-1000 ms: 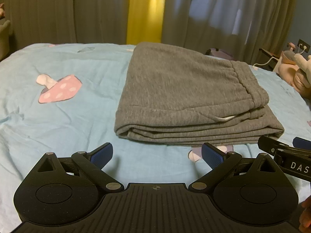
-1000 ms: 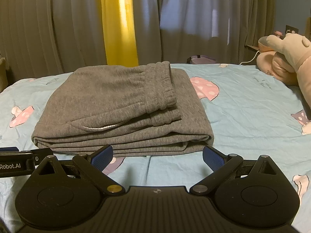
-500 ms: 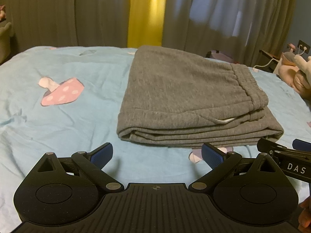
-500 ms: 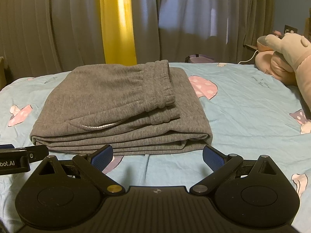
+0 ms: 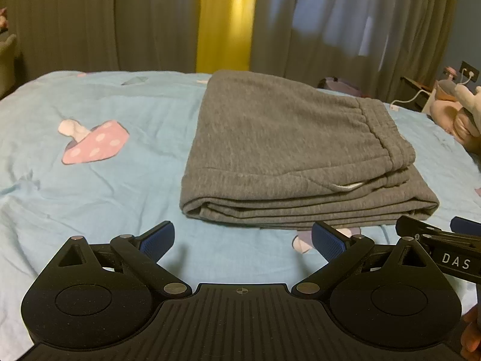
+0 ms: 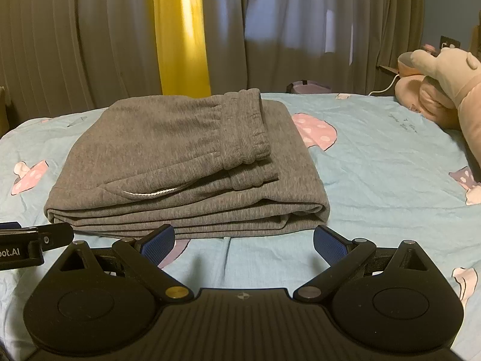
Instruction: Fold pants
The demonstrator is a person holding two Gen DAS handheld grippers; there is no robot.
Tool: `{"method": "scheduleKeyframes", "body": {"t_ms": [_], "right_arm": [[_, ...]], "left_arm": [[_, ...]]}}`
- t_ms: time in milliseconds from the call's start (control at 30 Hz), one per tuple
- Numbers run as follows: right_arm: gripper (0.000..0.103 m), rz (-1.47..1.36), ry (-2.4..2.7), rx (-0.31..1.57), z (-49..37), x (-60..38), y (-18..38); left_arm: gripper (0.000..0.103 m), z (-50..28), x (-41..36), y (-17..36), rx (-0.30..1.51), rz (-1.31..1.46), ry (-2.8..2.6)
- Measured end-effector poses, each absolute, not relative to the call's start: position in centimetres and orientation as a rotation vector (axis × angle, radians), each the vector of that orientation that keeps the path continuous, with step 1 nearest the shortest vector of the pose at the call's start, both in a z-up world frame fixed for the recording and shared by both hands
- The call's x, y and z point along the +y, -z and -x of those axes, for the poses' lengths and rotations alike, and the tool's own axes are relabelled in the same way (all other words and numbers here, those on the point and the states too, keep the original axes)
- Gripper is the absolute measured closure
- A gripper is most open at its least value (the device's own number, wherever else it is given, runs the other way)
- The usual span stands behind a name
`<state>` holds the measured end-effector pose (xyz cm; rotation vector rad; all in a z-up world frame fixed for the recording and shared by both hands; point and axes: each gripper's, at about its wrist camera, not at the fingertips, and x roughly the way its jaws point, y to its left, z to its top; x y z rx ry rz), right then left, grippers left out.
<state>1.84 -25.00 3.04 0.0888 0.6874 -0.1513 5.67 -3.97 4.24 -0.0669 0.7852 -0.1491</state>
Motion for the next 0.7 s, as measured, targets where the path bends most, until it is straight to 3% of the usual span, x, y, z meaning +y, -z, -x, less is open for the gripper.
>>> {"method": "scheduleKeyframes", "body": {"t_ms": [700], "right_arm": [[0.004,-0.086,0.155,0.691,-1.91,-24.98,-2.9]], "left_arm": [[0.002,-5.57,-3.95,-4.31,0.767,0.065,0.154]]}}
